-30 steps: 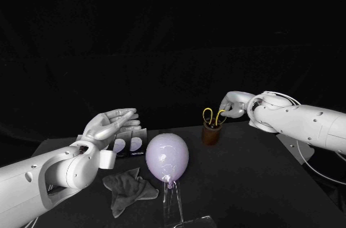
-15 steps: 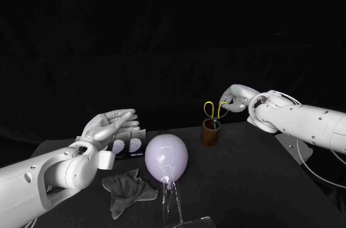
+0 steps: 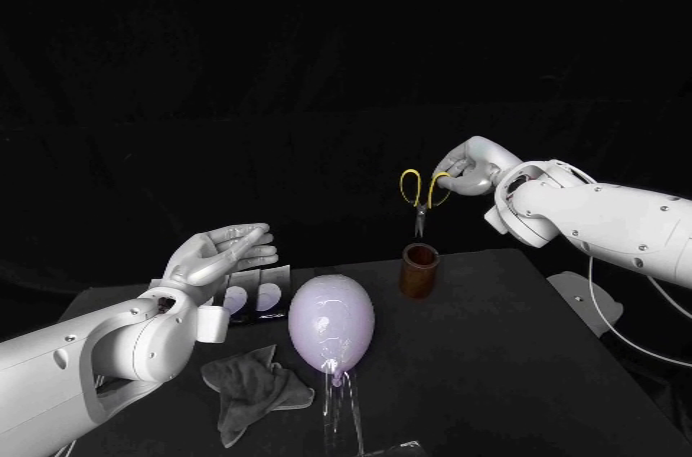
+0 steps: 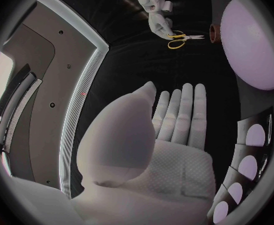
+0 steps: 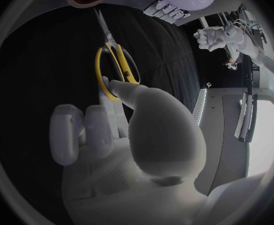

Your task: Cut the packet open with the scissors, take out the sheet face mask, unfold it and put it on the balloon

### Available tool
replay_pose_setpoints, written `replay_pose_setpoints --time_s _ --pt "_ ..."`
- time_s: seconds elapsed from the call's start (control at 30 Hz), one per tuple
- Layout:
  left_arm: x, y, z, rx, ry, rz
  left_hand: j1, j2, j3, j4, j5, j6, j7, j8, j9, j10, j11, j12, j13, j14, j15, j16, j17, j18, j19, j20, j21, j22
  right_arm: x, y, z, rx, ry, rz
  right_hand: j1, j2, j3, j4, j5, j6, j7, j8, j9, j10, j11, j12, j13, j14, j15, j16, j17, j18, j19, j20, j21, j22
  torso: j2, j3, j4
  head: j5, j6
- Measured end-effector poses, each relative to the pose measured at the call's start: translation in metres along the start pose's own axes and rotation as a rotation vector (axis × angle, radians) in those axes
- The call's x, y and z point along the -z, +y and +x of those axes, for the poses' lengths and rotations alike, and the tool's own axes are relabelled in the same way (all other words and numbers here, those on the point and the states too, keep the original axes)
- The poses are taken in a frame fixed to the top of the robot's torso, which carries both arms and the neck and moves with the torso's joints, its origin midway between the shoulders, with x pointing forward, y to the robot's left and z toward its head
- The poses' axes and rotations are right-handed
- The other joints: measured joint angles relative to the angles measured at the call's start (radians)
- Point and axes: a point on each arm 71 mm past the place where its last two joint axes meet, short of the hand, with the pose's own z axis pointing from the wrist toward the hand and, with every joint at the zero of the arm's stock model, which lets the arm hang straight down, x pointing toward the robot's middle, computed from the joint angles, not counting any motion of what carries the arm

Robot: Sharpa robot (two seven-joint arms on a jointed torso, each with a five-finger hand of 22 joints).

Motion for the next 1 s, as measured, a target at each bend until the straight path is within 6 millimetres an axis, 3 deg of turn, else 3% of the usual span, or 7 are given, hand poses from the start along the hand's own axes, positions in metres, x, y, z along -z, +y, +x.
replay_pose_setpoints --time_s 0.17,0.33,0.47,0.57,0.63,0.87,1.0 --pt "-0.007 0.003 0.001 0.001 0.005 0.001 0.005 -0.015 0.0 0.0 0.0 0.002 -0.001 -0.008 -0.003 0.007 0.0 -0.012 0.0 -0.026 0.007 -0.031 -0.002 0.0 -0.057 0.022 -0.043 -0.025 -0.004 0.023 0.0 -0.104 -0.02 0.014 -0.003 -0.003 0.007 0.001 0.0 -0.001 0.001 0.001 0.006 0.004 0.003 -0.002 0.002 0.0 0.0 0.0 0.0 0.0 0.0 0.0 0.0 0.0 -0.003 -0.0018 0.0 0.005 0.006" --pt "-0.017 0.008 0.0 -0.005 0.007 0.003 0.0 -0.032 -0.003 -0.003 0.0 0.0 0.001 -0.025 -0.008 0.007 0.0 -0.026 -0.001 -0.07 0.019 -0.068 -0.015 0.0 -0.1 0.025 -0.075 -0.044 -0.012 0.053 0.016 -0.204 -0.014 0.023 -0.011 0.0 0.009 -0.001 0.004 -0.008 0.001 0.006 0.012 0.004 0.003 -0.002 0.002 0.0 0.0 0.0 -0.01 -0.001 0.0 0.0 0.0 0.0 -0.005 -0.0037 0.0003 0.013 0.011" --pt "-0.025 0.011 0.001 -0.014 0.011 0.008 -0.008 -0.04 -0.02 -0.003 0.0 -0.026 -0.003 -0.041 -0.013 -0.018 0.023 -0.03 -0.003 -0.128 0.038 -0.11 -0.032 -0.023 -0.127 0.027 -0.098 -0.056 -0.017 0.076 0.035 -0.273 0.004 0.037 -0.014 0.0 0.011 -0.003 0.004 -0.008 0.001 0.006 0.015 0.005 0.002 -0.004 0.005 0.0 0.0 -0.001 -0.017 -0.001 0.0 0.0 0.0 0.0 -0.005 -0.0057 0.0019 0.018 0.012" --pt "-0.031 0.013 0.002 -0.023 0.014 0.011 -0.008 -0.04 -0.037 -0.006 0.0 -0.05 -0.006 -0.056 -0.017 -0.061 0.027 -0.03 -0.003 -0.215 0.05 -0.151 -0.057 -0.038 -0.164 0.025 -0.118 -0.063 -0.021 0.089 0.048 -0.313 0.015 0.051 -0.015 -0.001 0.011 -0.003 0.005 -0.008 0.001 0.012 0.017 0.005 0.002 -0.004 0.005 0.0 0.0 -0.001 -0.022 -0.001 0.0 0.0 0.0 0.001 -0.004 -0.0068 0.0029 0.025 0.013" --pt "-0.036 0.013 0.004 -0.028 0.02 0.014 -0.008 -0.04 -0.043 -0.007 0.0 -0.06 -0.009 -0.061 -0.019 -0.079 0.028 -0.03 -0.003 -0.261 0.054 -0.17 -0.072 -0.038 -0.193 0.026 -0.132 -0.065 -0.023 0.097 0.056 -0.334 0.02 0.058 -0.016 -0.003 0.013 -0.005 0.005 -0.009 0.001 0.012 0.019 0.005 0.002 -0.004 0.005 0.0 0.0 -0.001 -0.023 -0.002 0.0 0.0 -0.001 0.001 -0.003 -0.0075 0.0039 0.029 0.011" --pt "-0.05 0.017 0.013 -0.044 0.036 0.018 -0.008 -0.04 -0.043 -0.007 0.0 -0.06 -0.009 -0.062 -0.019 -0.079 0.028 -0.03 -0.003 -0.266 0.055 -0.171 -0.075 -0.038 -0.196 0.025 -0.132 -0.065 -0.029 0.119 0.08 -0.383 0.033 0.074 -0.022 -0.001 0.017 -0.003 0.004 -0.012 -0.002 0.014 0.023 0.005 0.002 -0.006 0.007 0.0 0.0 -0.001 -0.029 -0.007 0.0 0.0 -0.001 0.001 -0.003 -0.0094 0.0057 0.042 0.009" --pt "-0.06 0.021 0.019 -0.052 0.039 0.015 -0.008 -0.04 -0.053 -0.008 0.0 -0.097 -0.012 -0.078 -0.026 -0.098 0.03 -0.03 -0.002 -0.266 0.055 -0.174 -0.077 -0.038 -0.21 0.026 -0.14 -0.065 -0.03 0.132 0.094 -0.405 0.047 0.073 -0.024 -0.003 0.019 -0.006 0.004 -0.013 -0.001 0.017 0.025 0.005 0.001 -0.006 0.007 0.0 0.0 -0.001 -0.03 -0.007 0.0 0.0 -0.001 0.001 -0.004 -0.0097 0.0058 0.054 0.013"
